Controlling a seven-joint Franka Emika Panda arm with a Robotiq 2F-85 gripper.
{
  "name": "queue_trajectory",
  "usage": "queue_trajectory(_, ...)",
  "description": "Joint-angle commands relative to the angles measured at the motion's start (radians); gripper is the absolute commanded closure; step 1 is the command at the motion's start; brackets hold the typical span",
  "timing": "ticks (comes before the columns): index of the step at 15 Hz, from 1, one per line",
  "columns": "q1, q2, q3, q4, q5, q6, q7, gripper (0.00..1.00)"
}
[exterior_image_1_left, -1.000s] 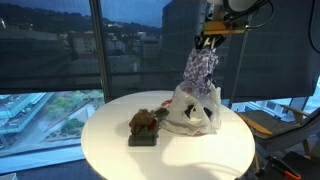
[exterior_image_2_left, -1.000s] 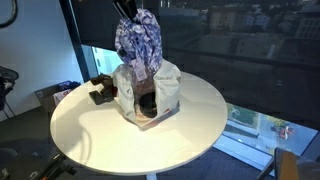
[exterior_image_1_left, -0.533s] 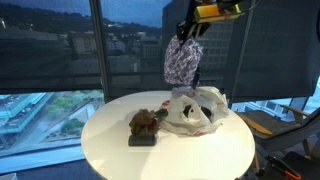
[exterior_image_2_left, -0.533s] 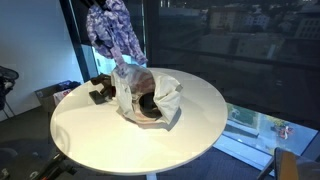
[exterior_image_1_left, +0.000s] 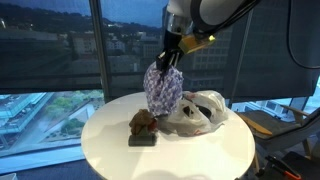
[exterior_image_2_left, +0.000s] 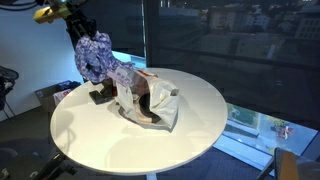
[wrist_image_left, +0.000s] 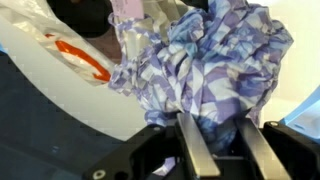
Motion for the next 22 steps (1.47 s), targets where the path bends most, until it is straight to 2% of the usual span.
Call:
queue_trajectory(1, 0.012, 0.219, -0.042, 0.071, 0.078, 0.1, -0.204, 0.94)
queue_trajectory(5, 0.024, 0.42, -0.037, 0.15, 0.256, 0.113, -0.469, 0.95)
queue_trajectory(8, -0.005, 0.507, 0.002, 0.229, 0.386, -0.006, -0.681, 0.91)
queue_trajectory(9, -0.006, 0.517, -0.002, 0.254, 0.4, -0.079, -0.711, 0.56)
queue_trajectory(10, -0.007, 0.52, -0.005, 0.272, 0.412, -0.138, -0.74, 0.55)
queue_trajectory(12, -0.006, 0.497, -0.019, 0.291, 0.436, -0.245, -0.745, 0.42)
queue_trajectory(14, -0.002, 0.441, -0.037, 0.273, 0.423, -0.285, -0.724, 0.26)
queue_trajectory(17, -0.006, 0.337, -0.066, 0.212, 0.418, -0.242, -0.681, 0.04)
queue_trajectory(18, -0.007, 0.312, -0.077, 0.202, 0.411, -0.237, -0.667, 0.0)
queue_trajectory(22, -0.024, 0.187, -0.133, 0.1, 0.42, -0.204, -0.581, 0.0)
